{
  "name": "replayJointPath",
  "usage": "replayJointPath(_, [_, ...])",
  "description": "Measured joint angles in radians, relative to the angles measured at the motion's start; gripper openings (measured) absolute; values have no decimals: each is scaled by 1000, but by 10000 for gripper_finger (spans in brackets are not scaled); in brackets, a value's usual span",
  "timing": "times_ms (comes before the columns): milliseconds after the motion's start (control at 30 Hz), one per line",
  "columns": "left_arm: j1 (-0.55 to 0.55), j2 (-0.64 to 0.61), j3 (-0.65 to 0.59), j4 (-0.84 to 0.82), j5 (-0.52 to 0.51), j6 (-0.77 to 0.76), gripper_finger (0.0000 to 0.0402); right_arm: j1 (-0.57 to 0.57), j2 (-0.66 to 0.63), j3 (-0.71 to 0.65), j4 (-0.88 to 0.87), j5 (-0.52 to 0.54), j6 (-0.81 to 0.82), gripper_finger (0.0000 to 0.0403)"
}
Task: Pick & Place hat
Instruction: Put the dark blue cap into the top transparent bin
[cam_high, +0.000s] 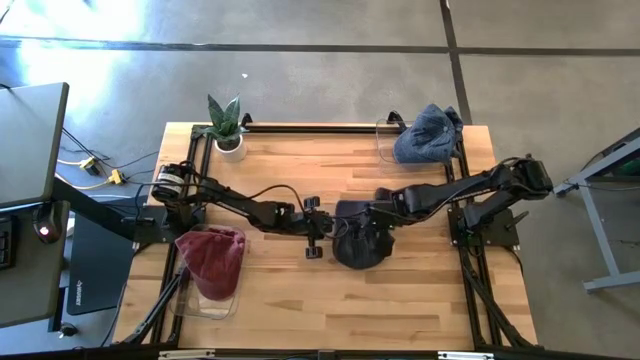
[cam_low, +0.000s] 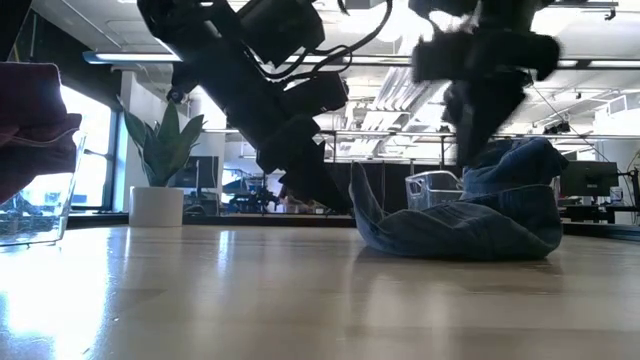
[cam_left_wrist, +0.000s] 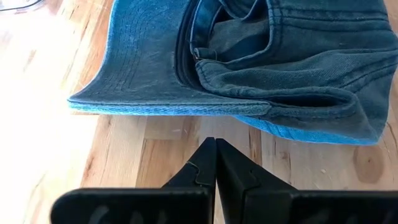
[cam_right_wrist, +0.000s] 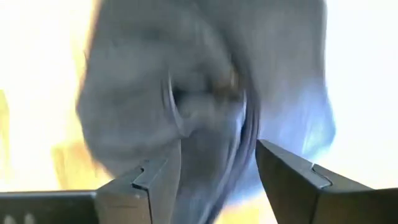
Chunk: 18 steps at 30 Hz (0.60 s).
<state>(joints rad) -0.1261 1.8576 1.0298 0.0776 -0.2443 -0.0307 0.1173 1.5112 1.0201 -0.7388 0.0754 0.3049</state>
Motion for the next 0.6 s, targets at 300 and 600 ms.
replayJointPath(300, [-1,0,0,-2,40,0,0,-46,0,-271,647,16,-243,183])
replayJointPath(600, [1,0,0,12,44,-1,0,-91,20,-481,1025,-39,-335,134])
